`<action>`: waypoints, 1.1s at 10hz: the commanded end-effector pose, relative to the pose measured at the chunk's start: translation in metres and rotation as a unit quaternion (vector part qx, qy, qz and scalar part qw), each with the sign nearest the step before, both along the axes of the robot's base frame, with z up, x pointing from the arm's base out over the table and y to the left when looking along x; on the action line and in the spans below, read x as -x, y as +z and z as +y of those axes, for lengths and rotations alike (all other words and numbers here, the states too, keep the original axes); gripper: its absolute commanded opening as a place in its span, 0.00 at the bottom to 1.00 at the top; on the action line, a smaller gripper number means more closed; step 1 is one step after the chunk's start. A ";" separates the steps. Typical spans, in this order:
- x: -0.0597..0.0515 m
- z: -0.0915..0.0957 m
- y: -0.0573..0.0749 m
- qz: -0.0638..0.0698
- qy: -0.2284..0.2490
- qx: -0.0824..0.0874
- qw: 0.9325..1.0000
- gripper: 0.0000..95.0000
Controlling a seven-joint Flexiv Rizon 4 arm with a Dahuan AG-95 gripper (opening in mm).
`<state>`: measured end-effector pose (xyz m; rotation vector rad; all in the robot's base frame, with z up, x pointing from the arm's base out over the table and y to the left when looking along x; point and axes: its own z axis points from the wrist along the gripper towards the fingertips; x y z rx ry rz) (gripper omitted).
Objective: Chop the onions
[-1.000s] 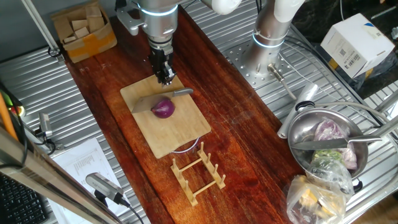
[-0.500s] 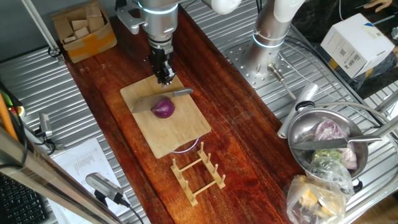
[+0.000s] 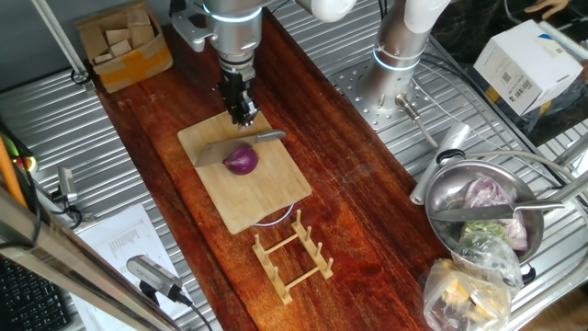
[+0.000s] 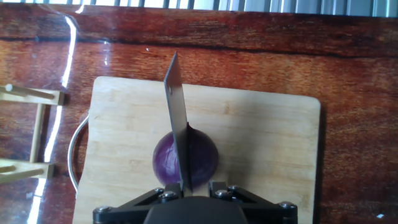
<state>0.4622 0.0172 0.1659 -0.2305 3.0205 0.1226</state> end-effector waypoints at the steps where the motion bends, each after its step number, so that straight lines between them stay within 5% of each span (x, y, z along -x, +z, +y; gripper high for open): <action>1: -0.006 0.003 -0.005 -0.001 -0.004 0.000 1.000 0.20; 4: -0.017 0.008 -0.010 0.002 -0.014 0.000 1.000 0.20; 11: -0.017 0.008 -0.010 -0.003 -0.014 -0.007 1.000 0.20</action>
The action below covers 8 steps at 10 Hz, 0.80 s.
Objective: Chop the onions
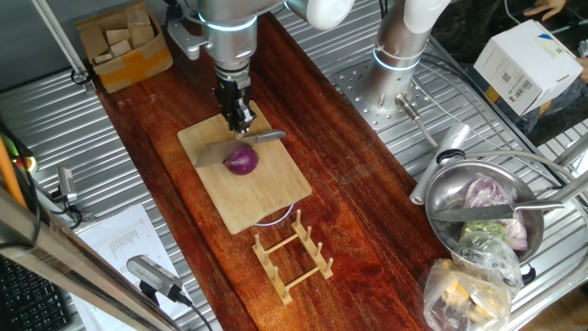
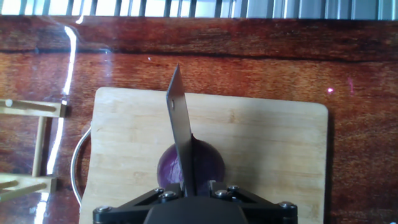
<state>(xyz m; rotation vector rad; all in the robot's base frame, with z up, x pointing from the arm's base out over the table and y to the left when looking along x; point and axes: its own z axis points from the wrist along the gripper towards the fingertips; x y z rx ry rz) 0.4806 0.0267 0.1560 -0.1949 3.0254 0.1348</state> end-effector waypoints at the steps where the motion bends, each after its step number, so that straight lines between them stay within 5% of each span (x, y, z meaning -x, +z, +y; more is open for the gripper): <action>1: 0.001 -0.001 0.000 -0.004 -0.005 -0.006 1.000 0.20; 4: 0.001 -0.001 0.000 0.002 -0.007 -0.004 1.000 0.20; 6: 0.001 -0.001 0.000 0.023 -0.014 -0.002 1.000 0.20; 7: 0.001 -0.001 0.000 0.019 -0.014 -0.002 1.000 0.20; 8: 0.001 -0.001 0.000 -0.007 -0.002 -0.001 1.000 0.20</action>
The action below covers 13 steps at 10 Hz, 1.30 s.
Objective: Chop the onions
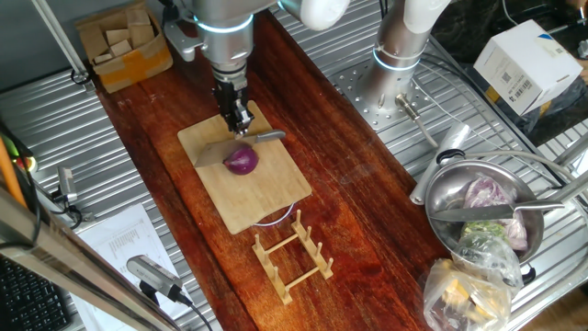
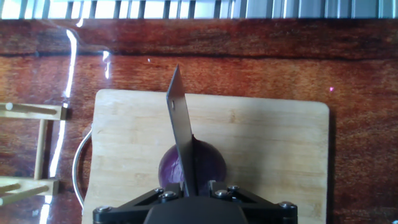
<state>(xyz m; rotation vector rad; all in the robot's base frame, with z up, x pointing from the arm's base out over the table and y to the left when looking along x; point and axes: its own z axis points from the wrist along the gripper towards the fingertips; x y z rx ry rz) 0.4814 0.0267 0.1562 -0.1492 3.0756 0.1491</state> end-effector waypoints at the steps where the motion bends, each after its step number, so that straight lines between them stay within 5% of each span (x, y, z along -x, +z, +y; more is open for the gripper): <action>1: 0.002 -0.001 0.000 -0.053 0.019 0.003 0.998 0.20; 2: 0.003 -0.001 0.001 -0.078 0.022 0.002 0.997 0.20; 3: 0.006 -0.001 0.003 -0.084 0.022 0.001 0.996 0.20; 6: 0.019 0.000 0.007 -0.083 0.018 0.001 0.996 0.20; 11: 0.019 0.000 0.006 -0.083 0.025 -0.002 0.996 0.20; 13: 0.019 0.000 0.006 -0.096 0.036 0.001 0.995 0.20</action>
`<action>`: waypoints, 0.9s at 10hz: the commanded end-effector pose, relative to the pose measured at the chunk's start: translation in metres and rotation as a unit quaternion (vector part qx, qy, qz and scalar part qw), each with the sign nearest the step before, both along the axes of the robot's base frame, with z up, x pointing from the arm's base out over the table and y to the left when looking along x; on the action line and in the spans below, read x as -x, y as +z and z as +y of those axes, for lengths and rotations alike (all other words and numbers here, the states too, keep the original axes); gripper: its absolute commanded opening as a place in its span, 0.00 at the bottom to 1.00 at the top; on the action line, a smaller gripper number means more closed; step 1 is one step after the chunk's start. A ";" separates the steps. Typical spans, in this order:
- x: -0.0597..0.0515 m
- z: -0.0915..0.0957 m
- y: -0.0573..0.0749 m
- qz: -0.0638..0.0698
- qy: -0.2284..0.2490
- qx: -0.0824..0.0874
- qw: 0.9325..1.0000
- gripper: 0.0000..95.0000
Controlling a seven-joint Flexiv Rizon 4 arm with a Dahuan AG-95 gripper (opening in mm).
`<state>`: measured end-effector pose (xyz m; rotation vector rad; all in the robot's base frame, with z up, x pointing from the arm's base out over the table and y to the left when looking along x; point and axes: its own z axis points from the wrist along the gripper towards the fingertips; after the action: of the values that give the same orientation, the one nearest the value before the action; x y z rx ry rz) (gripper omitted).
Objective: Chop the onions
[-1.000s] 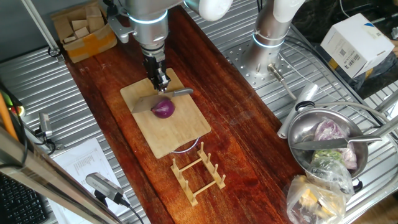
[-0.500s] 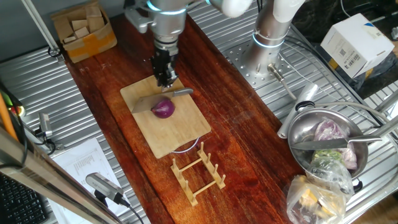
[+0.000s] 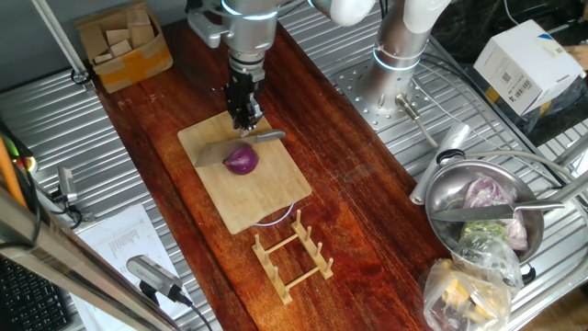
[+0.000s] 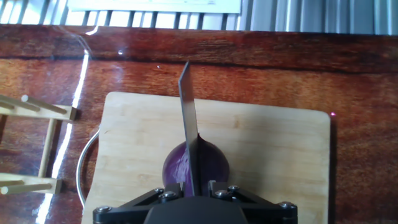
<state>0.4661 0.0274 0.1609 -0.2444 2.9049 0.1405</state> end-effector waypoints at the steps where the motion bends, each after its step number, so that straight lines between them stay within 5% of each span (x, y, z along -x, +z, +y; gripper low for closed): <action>1: 0.003 -0.001 0.001 -0.014 0.009 0.006 1.000 0.20; 9: 0.001 -0.003 -0.006 -0.011 0.007 0.010 1.000 0.20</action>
<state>0.4641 0.0239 0.1554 -0.2685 2.8825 0.1139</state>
